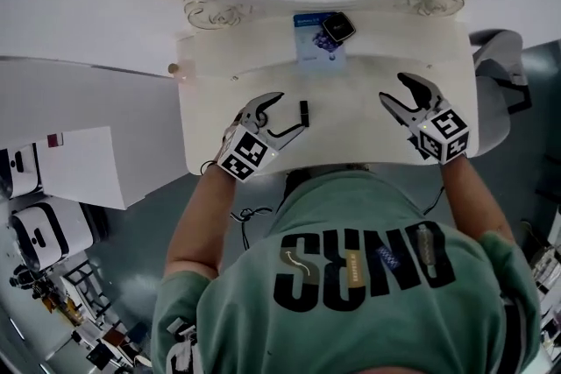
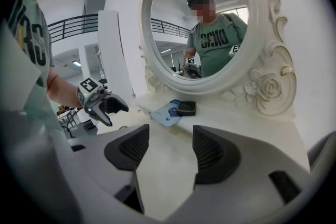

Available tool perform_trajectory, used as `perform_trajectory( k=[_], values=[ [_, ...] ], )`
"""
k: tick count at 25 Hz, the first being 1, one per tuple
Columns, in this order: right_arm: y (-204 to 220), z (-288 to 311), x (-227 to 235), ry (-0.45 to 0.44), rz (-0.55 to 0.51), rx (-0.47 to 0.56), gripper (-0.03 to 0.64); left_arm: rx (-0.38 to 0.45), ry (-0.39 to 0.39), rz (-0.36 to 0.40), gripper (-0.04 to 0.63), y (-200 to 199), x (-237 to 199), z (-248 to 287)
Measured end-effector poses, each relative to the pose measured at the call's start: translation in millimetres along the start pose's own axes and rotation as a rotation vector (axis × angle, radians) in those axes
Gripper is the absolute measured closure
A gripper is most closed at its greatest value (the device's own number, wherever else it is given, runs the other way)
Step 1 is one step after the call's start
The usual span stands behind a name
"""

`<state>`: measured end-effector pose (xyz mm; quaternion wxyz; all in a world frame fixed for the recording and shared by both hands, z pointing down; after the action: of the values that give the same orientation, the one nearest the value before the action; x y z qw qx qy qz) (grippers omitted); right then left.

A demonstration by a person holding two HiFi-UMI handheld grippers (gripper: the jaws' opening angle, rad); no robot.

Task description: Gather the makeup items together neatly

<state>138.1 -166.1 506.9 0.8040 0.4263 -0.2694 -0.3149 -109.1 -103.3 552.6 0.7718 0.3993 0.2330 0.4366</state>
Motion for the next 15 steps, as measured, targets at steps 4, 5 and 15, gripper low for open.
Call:
perform_trajectory(
  k=[4, 5, 15],
  values=[
    [-41.4, 46.2, 9.8, 0.009, -0.002, 0.017, 0.361, 0.176, -0.124, -0.164, 0.348, -11.2, -10.8, -69.7],
    [-49.8, 58.1, 12.1, 0.013, 0.002, 0.012, 0.358, 0.227, -0.161, -0.214, 0.389, -11.4, -13.6, -87.9],
    [-72.4, 175.3, 26.1, 0.105, 0.015, -0.183, 0.304, 0.518, -0.405, -0.501, 0.586, 26.2, -3.5, -223.0]
  ],
)
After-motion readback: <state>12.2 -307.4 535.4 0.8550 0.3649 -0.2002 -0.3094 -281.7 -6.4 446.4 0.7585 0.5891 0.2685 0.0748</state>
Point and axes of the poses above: the fingertips, and each gripper's own axes: z forward along the fingers, x to its right, y out of its underside, the point moved 4 cm from there along -z, backward along the fingers, and after that the axes turned 1 degree about x, right-handed, at the moved point
